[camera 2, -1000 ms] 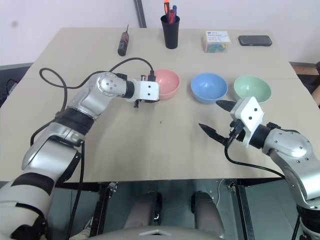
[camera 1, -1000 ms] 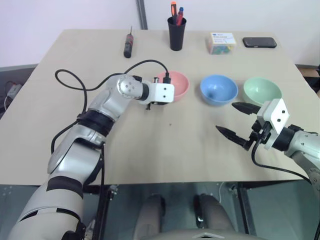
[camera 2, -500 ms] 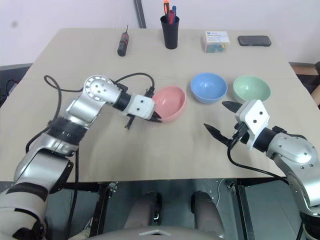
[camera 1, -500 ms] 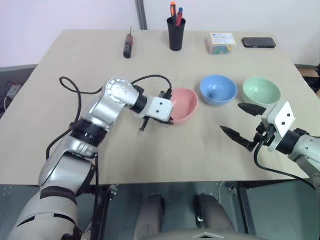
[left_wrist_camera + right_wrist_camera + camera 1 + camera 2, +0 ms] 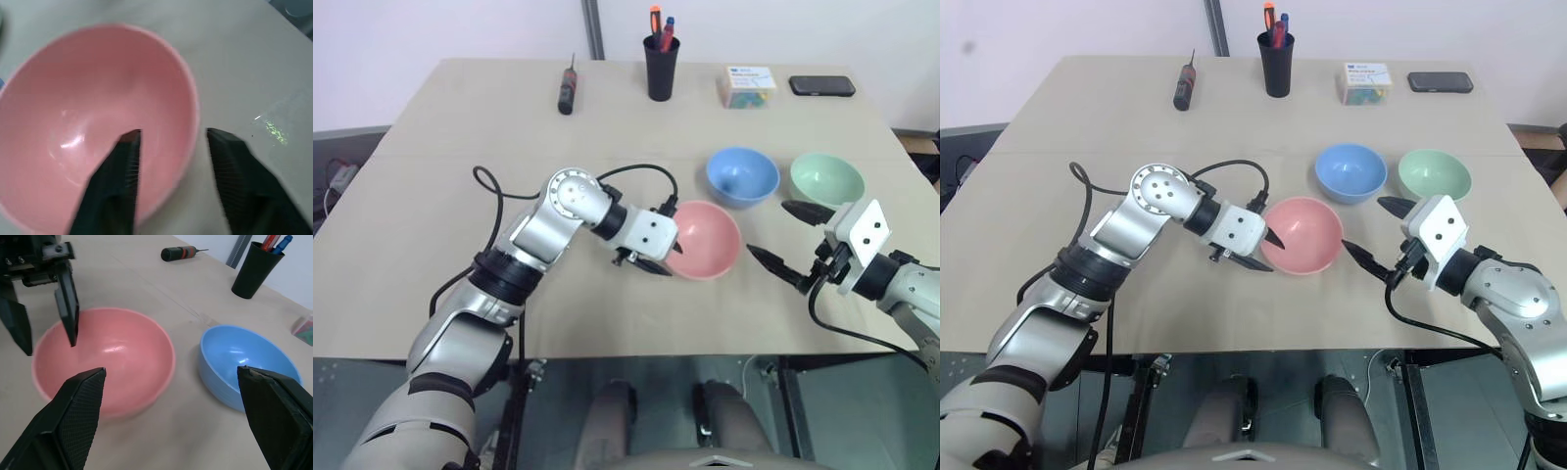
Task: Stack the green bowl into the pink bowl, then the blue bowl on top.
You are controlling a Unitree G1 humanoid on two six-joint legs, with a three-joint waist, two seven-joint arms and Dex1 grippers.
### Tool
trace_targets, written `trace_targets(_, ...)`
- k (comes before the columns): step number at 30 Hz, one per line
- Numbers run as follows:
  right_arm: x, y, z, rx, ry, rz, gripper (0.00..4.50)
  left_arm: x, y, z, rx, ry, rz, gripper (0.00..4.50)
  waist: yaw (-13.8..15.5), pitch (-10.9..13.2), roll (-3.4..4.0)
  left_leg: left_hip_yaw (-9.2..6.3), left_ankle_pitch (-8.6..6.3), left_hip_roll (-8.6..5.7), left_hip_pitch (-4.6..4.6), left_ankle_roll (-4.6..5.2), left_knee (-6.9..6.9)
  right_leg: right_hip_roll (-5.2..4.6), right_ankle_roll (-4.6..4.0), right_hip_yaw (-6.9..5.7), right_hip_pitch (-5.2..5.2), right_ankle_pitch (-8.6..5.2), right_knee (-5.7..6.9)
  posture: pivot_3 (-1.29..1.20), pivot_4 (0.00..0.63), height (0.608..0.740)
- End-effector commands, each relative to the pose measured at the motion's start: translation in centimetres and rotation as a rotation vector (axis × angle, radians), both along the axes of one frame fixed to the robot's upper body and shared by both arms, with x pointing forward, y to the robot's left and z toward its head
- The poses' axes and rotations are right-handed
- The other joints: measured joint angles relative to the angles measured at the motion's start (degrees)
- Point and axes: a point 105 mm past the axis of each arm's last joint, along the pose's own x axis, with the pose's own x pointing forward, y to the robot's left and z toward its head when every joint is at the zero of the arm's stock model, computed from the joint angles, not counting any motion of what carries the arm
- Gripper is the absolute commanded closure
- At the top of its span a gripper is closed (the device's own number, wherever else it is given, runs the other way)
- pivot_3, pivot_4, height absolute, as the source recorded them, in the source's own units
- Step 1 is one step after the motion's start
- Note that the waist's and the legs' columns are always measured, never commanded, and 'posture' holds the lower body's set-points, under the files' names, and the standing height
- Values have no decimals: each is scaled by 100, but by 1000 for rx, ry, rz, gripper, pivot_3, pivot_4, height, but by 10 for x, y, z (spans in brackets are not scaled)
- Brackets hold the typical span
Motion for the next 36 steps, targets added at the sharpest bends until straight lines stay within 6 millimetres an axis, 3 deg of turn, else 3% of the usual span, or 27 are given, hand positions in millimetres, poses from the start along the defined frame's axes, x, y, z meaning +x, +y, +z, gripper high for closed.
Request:
trace_targets(1,3,-7,9,-29,-64,-28,0,0,-5,21,-94,-50,27,178,1,0,0,0,0,0,0,0,0,0,0,0,0,0,0,0,150,740)
trace_targets(6,37,-41,1,-141,-70,-181,0,-15,15,55,-338,94,183,72,-45,-1,3,3,0,0,0,0,0,-2,0,3,-1,0,-1,0,150,740)
trace_targets(9,58,-59,-9,-225,-44,-225,0,-25,29,70,-571,178,269,72,-75,-7,15,6,0,4,8,0,-4,-1,0,7,-2,0,2,0,150,740)
trace_targets(13,96,-75,-17,-289,-11,-260,0,-33,57,66,-747,157,415,72,-125,-7,15,11,0,3,10,-1,-4,-4,-1,10,-1,1,5,0,150,740)
trace_targets(17,126,-86,-23,-338,8,-285,0,-46,67,63,-831,168,450,72,-123,-7,16,11,0,2,11,-1,-4,-7,-2,8,-1,1,2,0,150,740)
trace_targets(21,137,-89,-28,-340,55,-254,1191,-59,70,64,-874,227,457,0,-83,-7,15,7,1,-1,4,-2,-6,-12,-2,4,-2,2,-2,0,150,740)
trace_targets(28,139,-86,-24,-333,83,-198,4403,-68,77,64,-898,272,496,0,-77,-7,16,12,1,-1,11,-2,-8,-13,-2,9,-2,2,2,0,150,740)
trace_targets(33,133,-87,0,-337,-8,-199,4468,-65,81,62,-905,268,512,0,-77,-6,19,12,1,-1,10,-2,-8,-13,-2,8,-1,2,2,0,150,740)
trace_targets(36,81,-36,35,-276,-70,73,4468,-55,88,58,-914,268,564,0,-19,-3,25,10,1,-2,3,-2,-15,-13,-2,6,-7,2,-2,0,150,740)
